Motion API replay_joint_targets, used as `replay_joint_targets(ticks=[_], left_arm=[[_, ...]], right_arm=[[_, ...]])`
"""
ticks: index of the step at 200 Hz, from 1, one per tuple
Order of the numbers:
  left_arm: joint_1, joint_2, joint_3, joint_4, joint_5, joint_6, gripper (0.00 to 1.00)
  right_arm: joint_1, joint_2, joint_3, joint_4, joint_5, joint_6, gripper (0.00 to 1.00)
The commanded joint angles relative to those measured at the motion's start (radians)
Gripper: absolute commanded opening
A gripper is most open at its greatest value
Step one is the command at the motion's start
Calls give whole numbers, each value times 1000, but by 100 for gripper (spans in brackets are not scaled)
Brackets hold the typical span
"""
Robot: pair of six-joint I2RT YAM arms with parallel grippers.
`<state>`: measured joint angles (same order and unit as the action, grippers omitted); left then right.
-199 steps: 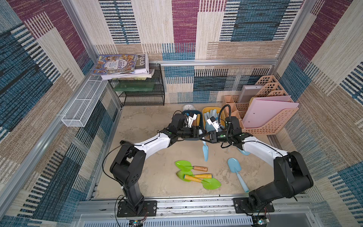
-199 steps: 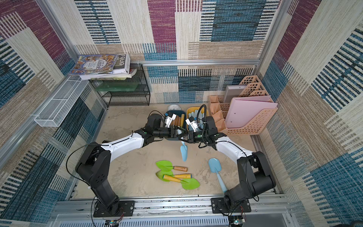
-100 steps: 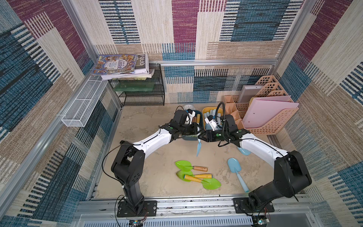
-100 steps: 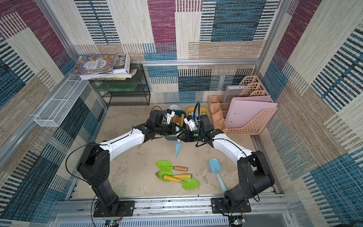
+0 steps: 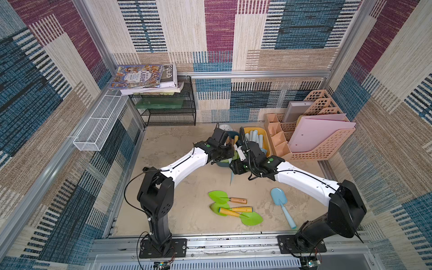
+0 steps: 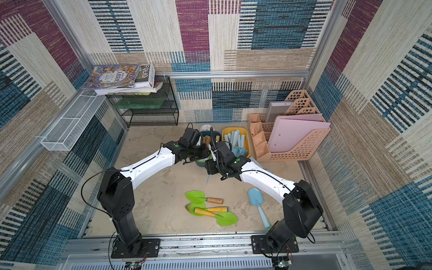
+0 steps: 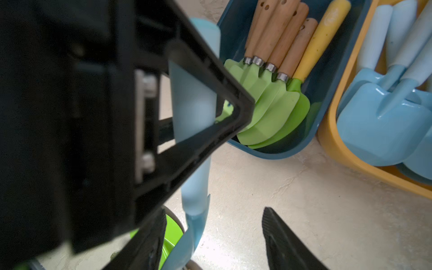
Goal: Sort the small shovels by color and place them into the storage box
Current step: Pick up the shovel from the center of the board.
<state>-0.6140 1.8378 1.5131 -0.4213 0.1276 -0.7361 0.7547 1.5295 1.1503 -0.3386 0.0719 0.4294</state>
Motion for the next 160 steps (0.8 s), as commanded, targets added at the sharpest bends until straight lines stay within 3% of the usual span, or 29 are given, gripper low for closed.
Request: replay_joint_targets(ticks=[1,75,124,160], left_arm=[[-1,3,6,-19,-52,-32,0],[-1,11,84,-50,-71,-63,0],[-1,3,84,-47,-83,-89,0],[-1,9,87,-42,-93,-99,0]], right_arm=[[32,3,11,-29,92,6,67],[131,51,-8,-57,227,32,58],[153,72,-35,-26,193,54,43],[168,70,-56,-4,161,68,44]])
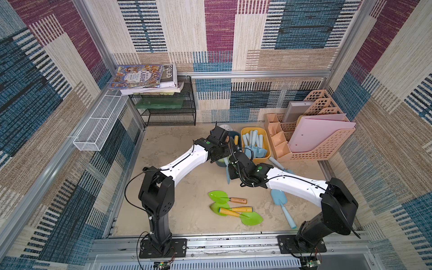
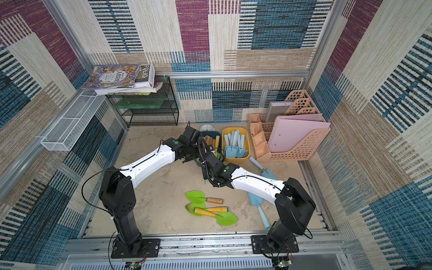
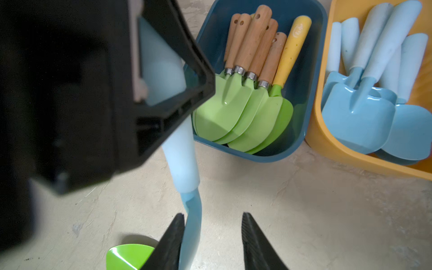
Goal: Sort the small shovels by color and place them into the storage box
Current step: Pick up the shovel from the center of the board, then place the shovel in the storage box.
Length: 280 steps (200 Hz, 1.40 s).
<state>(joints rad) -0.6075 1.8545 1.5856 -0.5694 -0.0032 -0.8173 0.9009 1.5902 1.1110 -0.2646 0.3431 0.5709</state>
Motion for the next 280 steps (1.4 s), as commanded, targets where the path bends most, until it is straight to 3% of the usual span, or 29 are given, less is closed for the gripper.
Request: replay_joint_targets(ticks=[1,158,233,280], left_arm=[[-8,-7,14,106,37,-17,0],[-6,33,67,121,40,-40,0],[-3,14,64,82,31,-30,0],[-3,-29,6,92,29,-54,0]], right_arm=[[22,10,-16,-78,-111,-73,44],[105,18,-26,-14,-162,-102,48],[126,-181,-104,35,-27,-199,55],[66,-277,-177,48,-57,-195,55]])
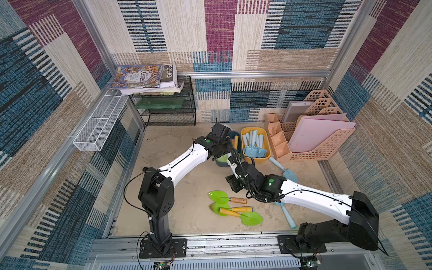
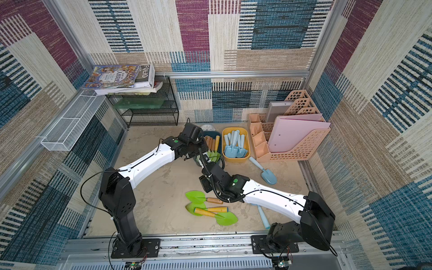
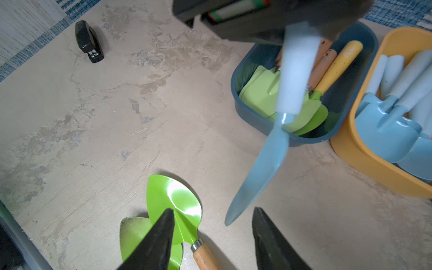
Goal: Sort the small shovels by color and place them into the storage box
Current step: Place the shovel in the storage box.
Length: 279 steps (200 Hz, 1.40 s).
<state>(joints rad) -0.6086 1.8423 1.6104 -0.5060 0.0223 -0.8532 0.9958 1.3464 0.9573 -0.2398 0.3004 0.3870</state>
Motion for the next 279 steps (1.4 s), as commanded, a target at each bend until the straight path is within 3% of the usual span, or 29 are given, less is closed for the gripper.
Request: replay_joint_targets(ticks=[1,50,102,205,252,279], left_arm=[[-2,-17,-19,29,4,-19,0],[-1,-18,-25,37,5,-24,0],[-2,-6,0,28,1,-15,0],[-1,-26,-35,56,26,-33,0],[-3,-31,-38,66,26,-37,0],[-2,-34,-35,58,16,-33,0]], right_arm=[[-31,-35,-25,23,-16,-10,55],[-133,-97,-58,39,-120,-25,54],[-115,-77,-55,85,-190,-24,54],[-110,64,-30,144,-59,-4,49],[-123,123,-21,149,-26,21,42],[-130,132,-25,145,-18,36,19]])
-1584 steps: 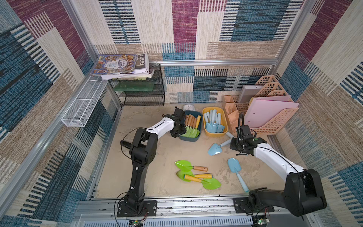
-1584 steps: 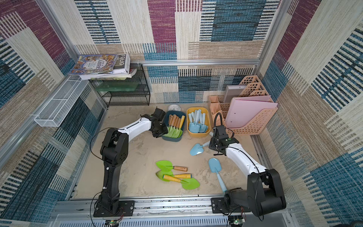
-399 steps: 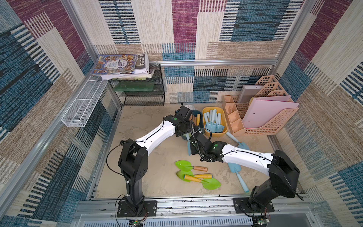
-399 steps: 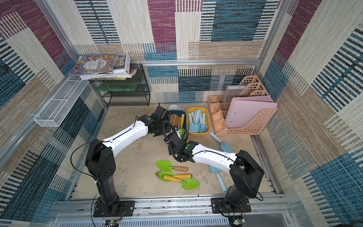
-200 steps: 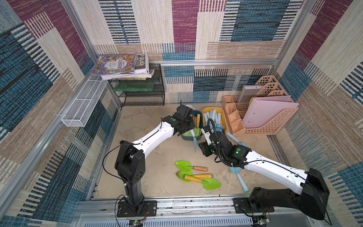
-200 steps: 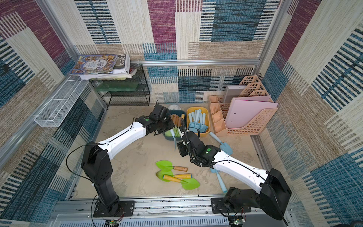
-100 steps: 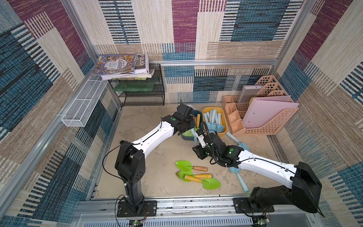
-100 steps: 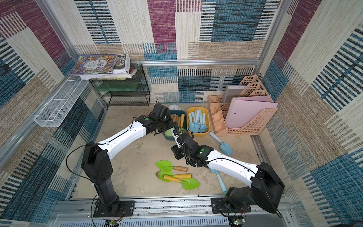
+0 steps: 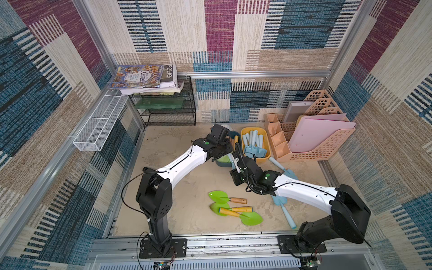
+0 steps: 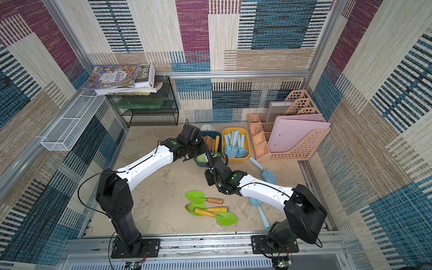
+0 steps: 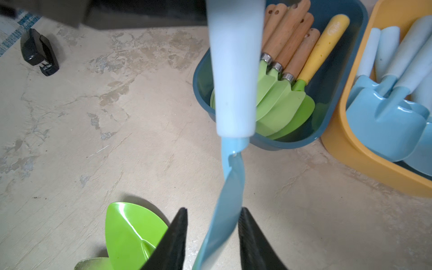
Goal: Sort the small shovels by color and place them into the storage box
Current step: Place the shovel in the storage box.
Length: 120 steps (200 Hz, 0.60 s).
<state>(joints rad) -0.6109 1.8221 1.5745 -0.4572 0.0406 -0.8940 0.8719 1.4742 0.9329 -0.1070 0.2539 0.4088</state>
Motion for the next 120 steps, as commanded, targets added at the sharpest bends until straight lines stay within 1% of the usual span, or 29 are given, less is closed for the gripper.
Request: replay_joint_targets(ticks=[1,18,25,46,53,75,87,108,120], left_arm=[[0,-14,1,8,-4,8,0],[-1,-15,0,5,-15,10,0],[-1,-14,1,2,-17,10,0],[-1,-10,1,4,-22,12,0],[-1,-9,1,5,-20,12,7],[-1,-11,-9,29,-5,15,41],[0,-16,-17,46,3,23,54],[0,-37,-33,72,-5,45,67],[3,-55,-42,78,-30,71,69]], right_arm=[[-6,3,0,11,28,15,18],[-7,0,1,3,26,11,4],[-7,-3,1,0,20,3,1],[-11,-6,4,-17,8,-4,0],[-13,-6,4,-21,1,-2,0],[-27,-7,4,-29,-41,0,0],[-37,-5,4,-33,-54,5,0],[-68,1,1,-34,-84,15,0],[-85,3,1,-38,-98,16,0]])
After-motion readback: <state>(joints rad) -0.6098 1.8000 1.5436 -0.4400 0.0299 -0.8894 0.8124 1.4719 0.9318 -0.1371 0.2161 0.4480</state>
